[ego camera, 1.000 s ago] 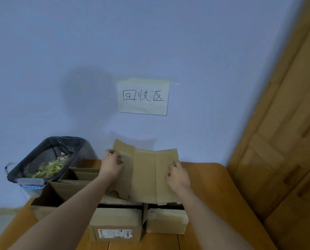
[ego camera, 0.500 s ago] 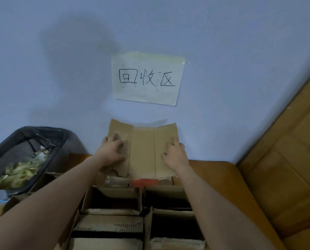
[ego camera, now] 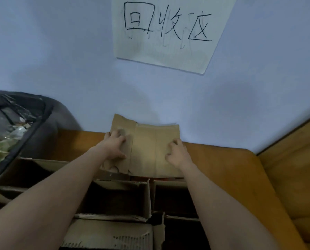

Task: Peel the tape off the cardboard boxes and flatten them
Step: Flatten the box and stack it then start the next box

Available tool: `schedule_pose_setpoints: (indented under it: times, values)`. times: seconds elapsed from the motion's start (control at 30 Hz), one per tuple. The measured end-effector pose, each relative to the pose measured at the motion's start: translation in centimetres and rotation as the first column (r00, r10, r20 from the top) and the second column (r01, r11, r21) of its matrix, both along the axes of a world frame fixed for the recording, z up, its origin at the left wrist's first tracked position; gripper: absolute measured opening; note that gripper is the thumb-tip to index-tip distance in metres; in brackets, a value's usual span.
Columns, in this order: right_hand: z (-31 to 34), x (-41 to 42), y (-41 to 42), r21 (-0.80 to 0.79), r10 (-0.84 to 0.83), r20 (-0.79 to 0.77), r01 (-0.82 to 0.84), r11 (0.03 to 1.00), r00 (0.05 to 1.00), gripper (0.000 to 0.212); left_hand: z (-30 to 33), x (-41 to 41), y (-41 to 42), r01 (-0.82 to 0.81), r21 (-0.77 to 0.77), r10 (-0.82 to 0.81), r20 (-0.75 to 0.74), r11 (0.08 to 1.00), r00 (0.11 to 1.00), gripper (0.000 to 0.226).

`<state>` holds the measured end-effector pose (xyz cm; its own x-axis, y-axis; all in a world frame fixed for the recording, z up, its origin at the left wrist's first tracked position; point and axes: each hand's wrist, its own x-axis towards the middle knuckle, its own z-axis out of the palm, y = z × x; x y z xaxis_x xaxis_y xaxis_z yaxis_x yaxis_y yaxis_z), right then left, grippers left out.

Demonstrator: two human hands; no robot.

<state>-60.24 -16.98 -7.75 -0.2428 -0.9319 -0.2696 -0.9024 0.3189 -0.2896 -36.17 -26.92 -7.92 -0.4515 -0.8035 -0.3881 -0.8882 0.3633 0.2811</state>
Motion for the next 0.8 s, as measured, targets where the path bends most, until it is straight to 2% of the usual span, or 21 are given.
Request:
schedule_pose_setpoints:
  times: [0.13,0.27,0.43,0.53,0.6,0.8]
  values:
    - [-2.5,0.0,-0.8,0.128,0.035,-0.070,-0.026,0.991,0.997,0.044,-3.0,-0.5,-0.1,0.023,0.114,-0.033,0.083,0.993,0.996,0.088]
    - [-4.6,-0.4,-1.3,0.207,-0.041,-0.055,0.051,0.977,0.998,0.047,-5.7,-1.5,-0.1,0.064,0.131,-0.086,0.168,0.989,0.982,0.094]
    - [-6.2,-0.6,-1.2,0.359,0.009,-0.046,0.008,0.933,0.999,0.058,-7.9,-1.6,0.1,0.077,0.200,-0.128,0.258,0.977,0.958,0.093]
    - [-5.6,-0.8,-1.2,0.399,0.009,-0.021,0.000,0.917,1.000,0.059,-7.4,-1.8,0.3,0.133,0.149,-0.178,0.344,0.980,0.922,0.081]
    - [-4.7,-0.9,-1.2,0.385,-0.006,-0.008,0.009,0.923,1.000,0.053,-6.3,-2.1,0.8,0.193,0.079,-0.209,0.388,0.978,0.898,0.069]
    - [0.2,-1.2,0.4,0.284,-0.023,0.008,0.020,0.959,1.000,0.038,-1.5,-2.2,3.0,0.178,-0.034,-0.157,0.336,0.983,0.929,0.049]
